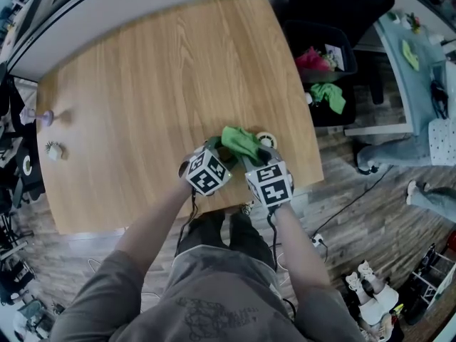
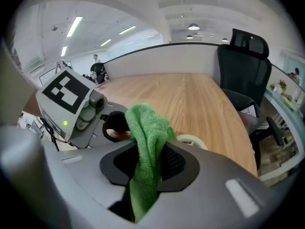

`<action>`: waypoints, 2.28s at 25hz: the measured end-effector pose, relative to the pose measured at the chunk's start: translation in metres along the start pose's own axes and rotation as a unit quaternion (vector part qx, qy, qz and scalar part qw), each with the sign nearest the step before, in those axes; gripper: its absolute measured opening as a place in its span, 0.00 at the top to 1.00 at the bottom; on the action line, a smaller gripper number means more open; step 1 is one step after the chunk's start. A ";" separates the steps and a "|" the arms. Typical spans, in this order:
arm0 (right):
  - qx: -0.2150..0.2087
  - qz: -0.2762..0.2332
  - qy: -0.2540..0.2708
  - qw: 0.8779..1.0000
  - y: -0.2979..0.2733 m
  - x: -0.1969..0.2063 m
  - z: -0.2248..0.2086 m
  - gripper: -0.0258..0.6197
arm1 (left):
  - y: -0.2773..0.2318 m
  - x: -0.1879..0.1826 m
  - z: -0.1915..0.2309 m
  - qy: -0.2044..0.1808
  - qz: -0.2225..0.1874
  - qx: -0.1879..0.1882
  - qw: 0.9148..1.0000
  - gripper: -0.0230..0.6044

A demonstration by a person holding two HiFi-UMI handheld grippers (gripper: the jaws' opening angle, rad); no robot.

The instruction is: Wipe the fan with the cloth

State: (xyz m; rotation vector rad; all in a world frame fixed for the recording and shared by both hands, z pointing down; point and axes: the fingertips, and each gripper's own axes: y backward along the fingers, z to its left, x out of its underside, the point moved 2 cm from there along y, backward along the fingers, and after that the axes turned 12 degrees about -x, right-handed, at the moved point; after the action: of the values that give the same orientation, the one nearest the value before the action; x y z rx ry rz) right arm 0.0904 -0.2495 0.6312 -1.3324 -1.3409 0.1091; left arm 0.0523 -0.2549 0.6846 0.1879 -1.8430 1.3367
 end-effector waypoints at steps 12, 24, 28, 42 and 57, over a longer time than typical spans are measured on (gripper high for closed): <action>0.133 -0.056 -0.129 0.981 0.094 0.030 -0.099 0.81 | 0.004 -0.005 0.003 0.011 -0.018 0.008 1.000 0.66; 0.107 -0.183 -0.093 0.973 0.179 -0.045 -0.050 0.81 | 0.079 -0.014 0.033 0.128 -0.046 -0.045 0.990 0.71; 0.090 -0.247 -0.063 0.963 0.216 -0.089 -0.023 0.81 | 0.133 -0.071 0.062 0.103 -0.123 -0.086 0.983 0.77; 0.108 -0.408 0.059 0.905 0.372 -0.170 0.089 0.81 | 0.331 -0.250 0.055 -0.014 -0.327 -0.198 0.924 0.95; 0.143 -0.390 0.067 0.907 0.393 -0.121 0.129 0.81 | 0.371 -0.231 0.011 0.040 -0.325 -0.184 0.927 0.96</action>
State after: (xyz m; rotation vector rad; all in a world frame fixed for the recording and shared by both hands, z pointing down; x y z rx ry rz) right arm 0.1930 -0.1211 0.2328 -0.4816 -1.5753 -0.3202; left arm -0.0104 -0.1844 0.2576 0.4862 -1.7087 0.5234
